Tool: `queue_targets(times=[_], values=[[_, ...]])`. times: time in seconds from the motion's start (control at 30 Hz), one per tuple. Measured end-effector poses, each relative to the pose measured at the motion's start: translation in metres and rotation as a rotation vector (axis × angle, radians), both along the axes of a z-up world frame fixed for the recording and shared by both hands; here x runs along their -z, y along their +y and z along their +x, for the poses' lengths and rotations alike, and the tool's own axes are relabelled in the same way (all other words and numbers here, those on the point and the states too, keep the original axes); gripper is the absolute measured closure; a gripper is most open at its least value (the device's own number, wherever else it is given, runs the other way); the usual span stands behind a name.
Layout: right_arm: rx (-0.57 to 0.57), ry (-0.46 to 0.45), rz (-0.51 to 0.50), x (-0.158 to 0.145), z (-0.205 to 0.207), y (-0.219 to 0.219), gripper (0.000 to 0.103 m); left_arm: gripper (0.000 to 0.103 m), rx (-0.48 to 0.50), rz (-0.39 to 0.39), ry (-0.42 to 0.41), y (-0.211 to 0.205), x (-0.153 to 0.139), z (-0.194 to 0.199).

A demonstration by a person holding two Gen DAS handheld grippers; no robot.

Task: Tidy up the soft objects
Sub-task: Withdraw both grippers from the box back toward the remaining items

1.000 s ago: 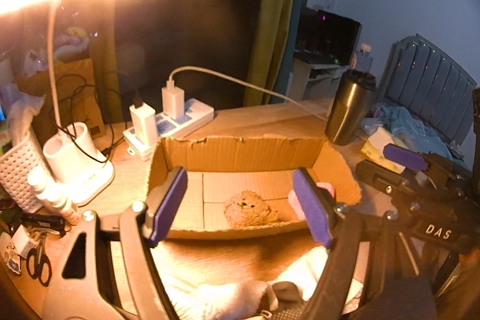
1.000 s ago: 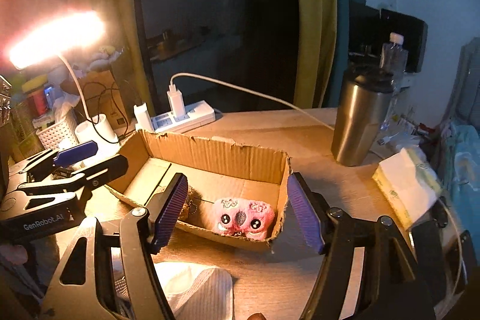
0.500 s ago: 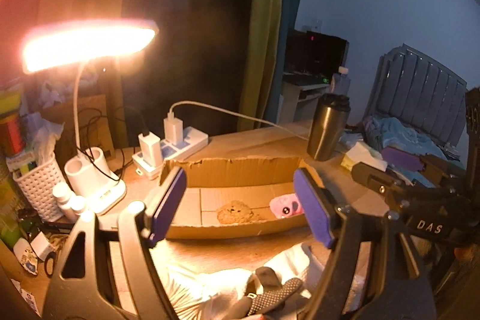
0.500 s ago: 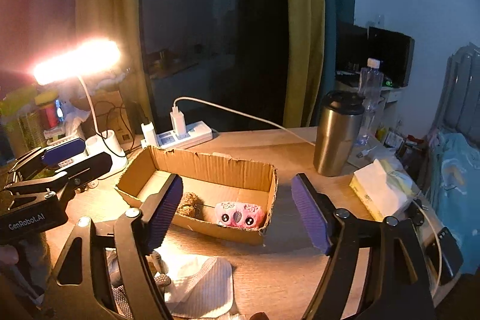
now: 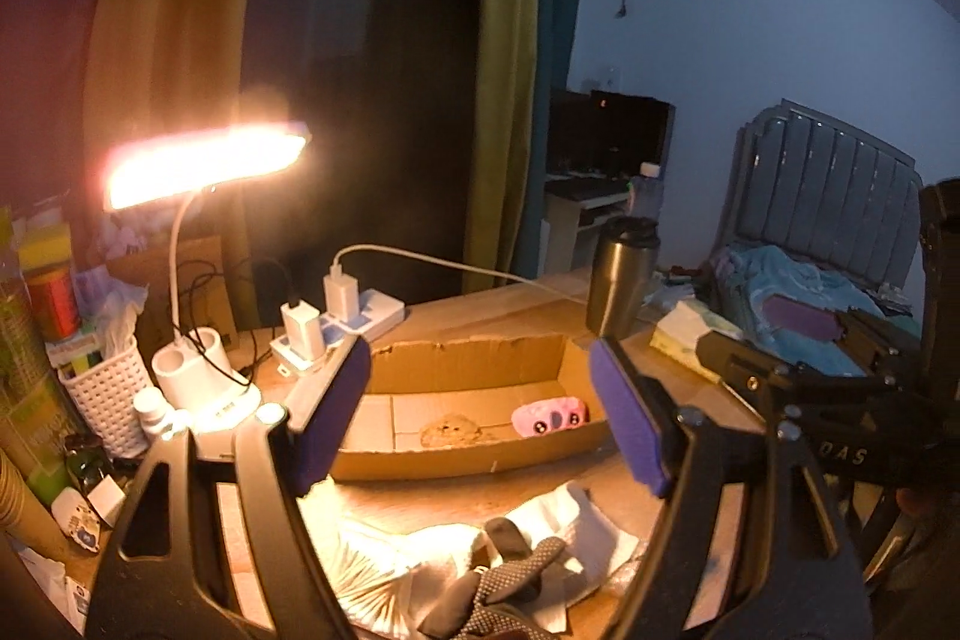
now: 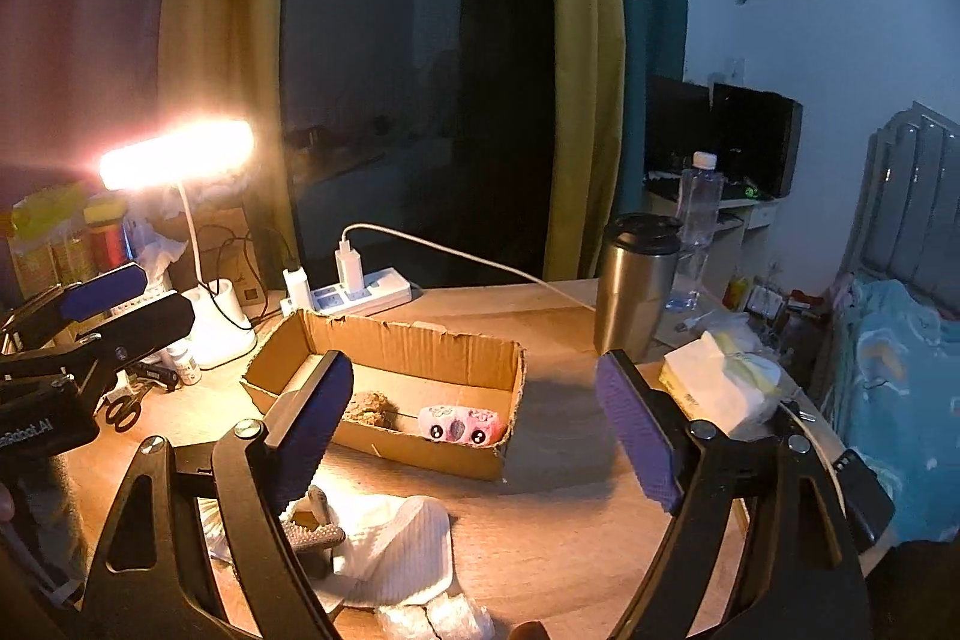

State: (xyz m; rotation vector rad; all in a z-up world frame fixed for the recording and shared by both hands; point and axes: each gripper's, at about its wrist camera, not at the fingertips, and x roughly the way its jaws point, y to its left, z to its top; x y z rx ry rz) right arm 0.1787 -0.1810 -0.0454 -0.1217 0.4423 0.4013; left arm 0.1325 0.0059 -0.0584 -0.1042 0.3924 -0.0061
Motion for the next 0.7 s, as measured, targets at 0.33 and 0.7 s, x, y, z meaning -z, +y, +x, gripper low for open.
queue_targets(times=[0.33,0.7], values=[[0.003,-0.018,0.0,-0.005,-0.023,-0.008,0.017,0.02,-0.006,-0.003,-0.046,-0.008,-0.013,-0.031],[0.001,-0.028,-0.007,-0.003,-0.047,-0.011,0.017,0.018,-0.005,-0.001,-0.051,-0.013,-0.01,-0.058]])
